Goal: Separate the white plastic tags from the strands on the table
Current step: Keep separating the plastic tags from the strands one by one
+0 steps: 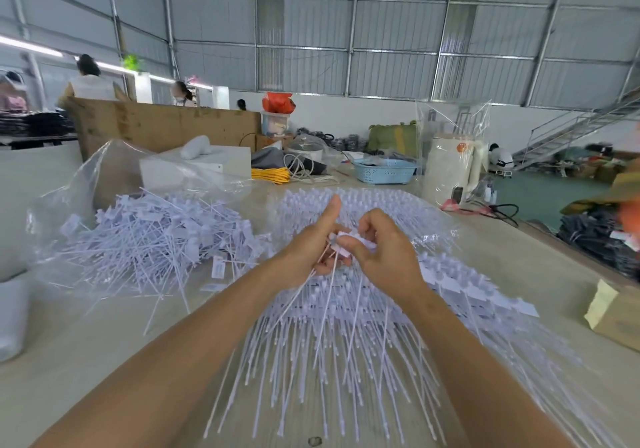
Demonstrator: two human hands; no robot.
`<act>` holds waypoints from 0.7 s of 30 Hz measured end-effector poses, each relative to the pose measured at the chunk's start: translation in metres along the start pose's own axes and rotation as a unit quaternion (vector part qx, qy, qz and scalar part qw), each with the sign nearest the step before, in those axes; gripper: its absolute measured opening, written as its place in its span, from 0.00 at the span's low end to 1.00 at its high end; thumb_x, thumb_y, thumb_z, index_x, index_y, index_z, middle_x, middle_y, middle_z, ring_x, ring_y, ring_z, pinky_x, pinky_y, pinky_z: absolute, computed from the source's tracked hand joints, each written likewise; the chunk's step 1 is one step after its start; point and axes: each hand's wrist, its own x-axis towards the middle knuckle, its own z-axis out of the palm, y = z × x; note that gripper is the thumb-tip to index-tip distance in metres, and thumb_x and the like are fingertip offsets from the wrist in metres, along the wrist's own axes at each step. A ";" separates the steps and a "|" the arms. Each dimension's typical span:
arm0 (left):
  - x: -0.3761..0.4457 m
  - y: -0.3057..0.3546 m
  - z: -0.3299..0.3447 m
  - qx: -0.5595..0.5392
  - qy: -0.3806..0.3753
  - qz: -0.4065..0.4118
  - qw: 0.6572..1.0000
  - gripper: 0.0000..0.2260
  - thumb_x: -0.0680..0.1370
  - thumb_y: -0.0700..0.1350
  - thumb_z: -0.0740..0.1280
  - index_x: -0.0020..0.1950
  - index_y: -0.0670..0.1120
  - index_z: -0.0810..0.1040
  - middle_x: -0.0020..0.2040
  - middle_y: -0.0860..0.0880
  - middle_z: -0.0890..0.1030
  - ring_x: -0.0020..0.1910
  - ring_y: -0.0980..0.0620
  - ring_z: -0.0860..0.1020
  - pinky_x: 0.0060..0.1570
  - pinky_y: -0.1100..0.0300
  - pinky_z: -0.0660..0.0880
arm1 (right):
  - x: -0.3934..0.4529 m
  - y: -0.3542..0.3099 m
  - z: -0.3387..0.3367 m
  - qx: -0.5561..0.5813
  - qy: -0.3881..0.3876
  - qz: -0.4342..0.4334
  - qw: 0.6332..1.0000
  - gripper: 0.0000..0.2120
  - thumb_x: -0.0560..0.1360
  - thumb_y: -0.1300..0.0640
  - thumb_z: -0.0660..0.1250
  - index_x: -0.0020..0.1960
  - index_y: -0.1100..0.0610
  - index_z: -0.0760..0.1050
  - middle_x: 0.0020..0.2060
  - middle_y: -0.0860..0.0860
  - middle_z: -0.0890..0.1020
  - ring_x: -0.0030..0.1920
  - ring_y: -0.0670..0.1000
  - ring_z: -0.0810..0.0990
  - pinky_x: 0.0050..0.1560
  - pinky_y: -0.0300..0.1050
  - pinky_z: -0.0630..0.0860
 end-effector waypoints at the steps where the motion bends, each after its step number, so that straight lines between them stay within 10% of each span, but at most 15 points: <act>1: -0.001 -0.001 0.000 0.007 -0.006 0.002 1.000 0.32 0.67 0.72 0.57 0.45 0.44 0.77 0.30 0.46 0.77 0.24 0.55 0.70 0.21 0.67 0.59 | 0.001 0.000 0.000 0.001 -0.007 0.001 1.000 0.15 0.71 0.48 0.71 0.42 0.52 0.65 0.35 0.43 0.68 0.35 0.46 0.69 0.36 0.46 0.67; 6: -0.003 -0.010 -0.003 0.047 -0.012 0.033 0.998 0.10 0.72 0.52 0.72 0.45 0.47 0.78 0.33 0.49 0.78 0.27 0.58 0.73 0.26 0.66 0.62 | 0.000 0.003 0.002 0.053 -0.035 -0.004 0.998 0.11 0.70 0.67 0.67 0.44 0.56 0.67 0.39 0.53 0.74 0.40 0.55 0.77 0.41 0.53 0.75; 21: -0.003 -0.011 -0.007 0.020 0.024 0.053 0.998 0.04 0.78 0.45 0.67 0.43 0.47 0.78 0.30 0.52 0.75 0.26 0.58 0.71 0.25 0.69 0.67 | -0.004 0.001 0.002 0.086 -0.059 -0.024 0.994 0.16 0.71 0.64 0.70 0.57 0.57 0.71 0.50 0.47 0.75 0.44 0.36 0.74 0.42 0.25 0.68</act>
